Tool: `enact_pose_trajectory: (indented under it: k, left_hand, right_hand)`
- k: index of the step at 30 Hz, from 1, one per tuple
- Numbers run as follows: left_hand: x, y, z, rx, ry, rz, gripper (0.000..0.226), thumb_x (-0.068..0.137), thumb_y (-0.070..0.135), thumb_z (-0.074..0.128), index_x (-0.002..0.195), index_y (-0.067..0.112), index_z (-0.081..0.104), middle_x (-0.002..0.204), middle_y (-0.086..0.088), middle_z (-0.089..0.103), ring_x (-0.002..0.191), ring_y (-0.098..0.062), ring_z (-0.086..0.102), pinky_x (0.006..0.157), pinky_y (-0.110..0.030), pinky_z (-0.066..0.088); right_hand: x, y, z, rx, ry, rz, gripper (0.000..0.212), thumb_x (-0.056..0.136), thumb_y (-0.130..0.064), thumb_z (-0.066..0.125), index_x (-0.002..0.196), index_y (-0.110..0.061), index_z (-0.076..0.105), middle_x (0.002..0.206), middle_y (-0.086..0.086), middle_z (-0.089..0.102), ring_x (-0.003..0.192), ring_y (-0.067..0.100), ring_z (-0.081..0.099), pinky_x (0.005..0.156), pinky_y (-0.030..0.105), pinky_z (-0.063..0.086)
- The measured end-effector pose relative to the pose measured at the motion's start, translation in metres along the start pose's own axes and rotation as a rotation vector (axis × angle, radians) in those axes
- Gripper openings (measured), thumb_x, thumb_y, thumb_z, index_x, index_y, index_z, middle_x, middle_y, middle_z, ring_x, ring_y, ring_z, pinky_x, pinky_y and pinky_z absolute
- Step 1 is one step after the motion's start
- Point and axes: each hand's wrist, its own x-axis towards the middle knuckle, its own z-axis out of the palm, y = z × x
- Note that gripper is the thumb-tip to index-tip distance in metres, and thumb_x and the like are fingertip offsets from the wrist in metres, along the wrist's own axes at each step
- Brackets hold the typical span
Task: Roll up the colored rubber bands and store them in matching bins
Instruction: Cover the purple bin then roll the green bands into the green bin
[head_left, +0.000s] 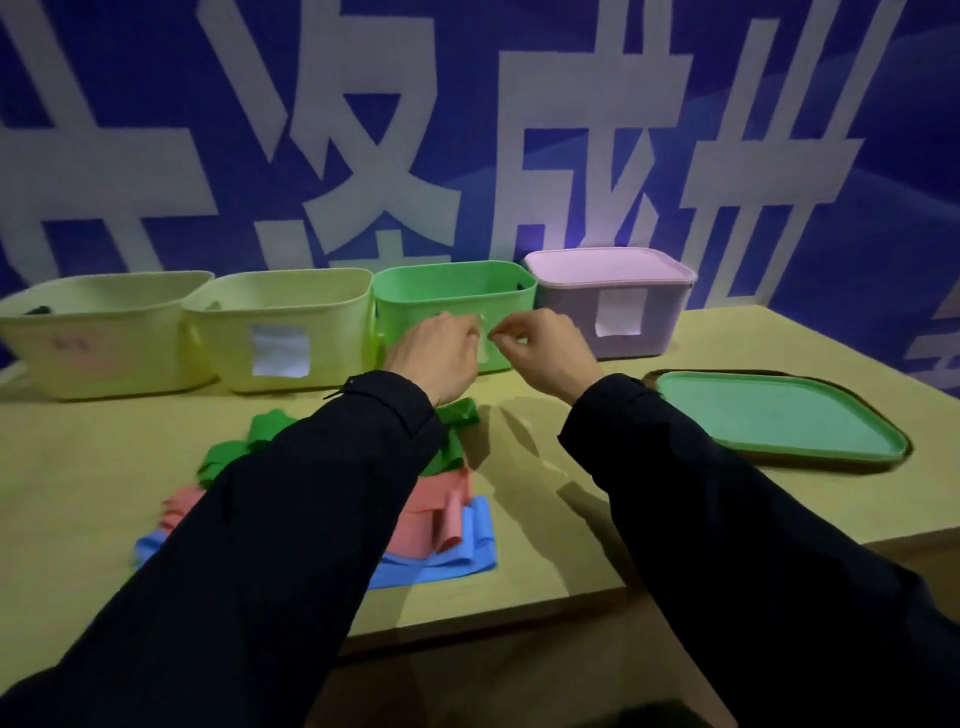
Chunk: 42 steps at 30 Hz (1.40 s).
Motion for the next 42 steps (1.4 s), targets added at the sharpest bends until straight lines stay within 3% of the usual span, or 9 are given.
enact_pose_trajectory:
  k: [10,16,18,22,26,30,37,39,42]
  left_hand:
    - [-0.049,-0.093,-0.023,0.087,-0.146,-0.194,0.025,0.097,0.022,0.05,0.111,0.023,0.071,0.116,-0.007,0.071,0.105,-0.033,0.064,0.084,-0.039,0.052]
    - [-0.079,-0.165,-0.022,0.096,-0.112,-0.522,0.032,0.094,0.033,0.055,0.112,0.011,0.07,0.118,-0.014,0.067,0.106,-0.036,0.06,0.088,-0.039,0.053]
    - [-0.085,-0.178,-0.014,-0.02,-0.069,-0.631,0.042,0.096,0.042,0.054,0.1,0.003,0.069,0.109,-0.019,0.068,0.094,-0.035,0.059,0.078,-0.036,0.049]
    - [-0.096,-0.186,0.004,-0.075,0.022,-0.764,0.047,0.094,0.048,0.061,0.097,0.001,0.065,0.11,-0.021,0.061,0.09,-0.037,0.059,0.072,-0.035,0.043]
    - [-0.097,-0.186,0.006,-0.065,0.059,-0.774,0.036,0.091,0.039,0.068,0.103,0.005,0.069,0.117,-0.018,0.062,0.099,-0.037,0.062,0.08,-0.038,0.049]
    - [-0.096,-0.184,-0.004,-0.111,0.083,-0.738,0.03,0.089,0.028,0.071,0.118,0.024,0.063,0.124,-0.012,0.059,0.109,-0.036,0.06,0.095,-0.044,0.05]
    - [-0.092,-0.173,-0.023,-0.15,0.163,-0.604,0.037,0.088,0.028,0.078,0.113,0.015,0.055,0.115,-0.008,0.064,0.1,-0.029,0.058,0.082,-0.035,0.043]
    - [-0.094,-0.174,-0.029,-0.151,0.128,-0.619,0.05,0.085,0.033,0.081,0.121,0.009,0.057,0.116,-0.01,0.065,0.105,-0.03,0.06,0.084,-0.036,0.045]
    - [-0.098,-0.184,-0.034,-0.172,-0.076,-0.661,0.062,0.084,0.044,0.079,0.129,0.006,0.061,0.127,-0.011,0.065,0.115,-0.029,0.06,0.089,-0.032,0.045]
  right_hand:
    - [-0.011,-0.054,0.059,-0.03,-0.269,-0.112,0.019,0.091,-0.029,0.065,0.1,-0.02,0.078,0.099,0.002,0.077,0.091,0.02,0.07,0.079,0.03,0.053]
    - [-0.008,-0.059,0.086,-0.006,-0.266,-0.092,0.02,0.093,-0.031,0.062,0.101,-0.021,0.077,0.1,0.001,0.077,0.089,0.018,0.069,0.082,0.03,0.055]
    - [-0.005,-0.059,0.093,0.009,-0.252,-0.098,0.02,0.093,-0.031,0.061,0.101,-0.022,0.077,0.099,-0.001,0.076,0.089,0.017,0.069,0.083,0.032,0.056]
    - [-0.013,-0.044,0.114,0.173,-0.042,-0.042,0.018,0.093,-0.025,0.06,0.098,-0.021,0.077,0.095,-0.004,0.076,0.087,0.014,0.067,0.081,0.033,0.055]
    - [-0.017,-0.032,0.121,0.283,-0.036,-0.002,0.013,0.092,-0.021,0.063,0.092,-0.022,0.076,0.088,-0.009,0.074,0.082,0.008,0.066,0.074,0.027,0.05]
    - [-0.016,-0.034,0.118,0.32,-0.038,0.02,0.013,0.092,-0.022,0.063,0.09,-0.023,0.076,0.084,-0.009,0.073,0.079,0.009,0.066,0.07,0.028,0.052]
    - [-0.022,-0.038,0.115,0.298,-0.059,0.024,0.015,0.094,-0.021,0.061,0.094,-0.022,0.076,0.087,-0.007,0.073,0.079,0.008,0.066,0.07,0.027,0.052]
    - [-0.024,-0.037,0.115,0.295,-0.058,0.028,0.014,0.094,-0.021,0.062,0.092,-0.023,0.075,0.087,-0.008,0.073,0.078,0.008,0.066,0.069,0.026,0.051]
    - [-0.024,-0.037,0.114,0.303,-0.074,0.042,0.015,0.094,-0.021,0.061,0.092,-0.022,0.076,0.086,-0.009,0.073,0.076,0.01,0.067,0.07,0.031,0.057]
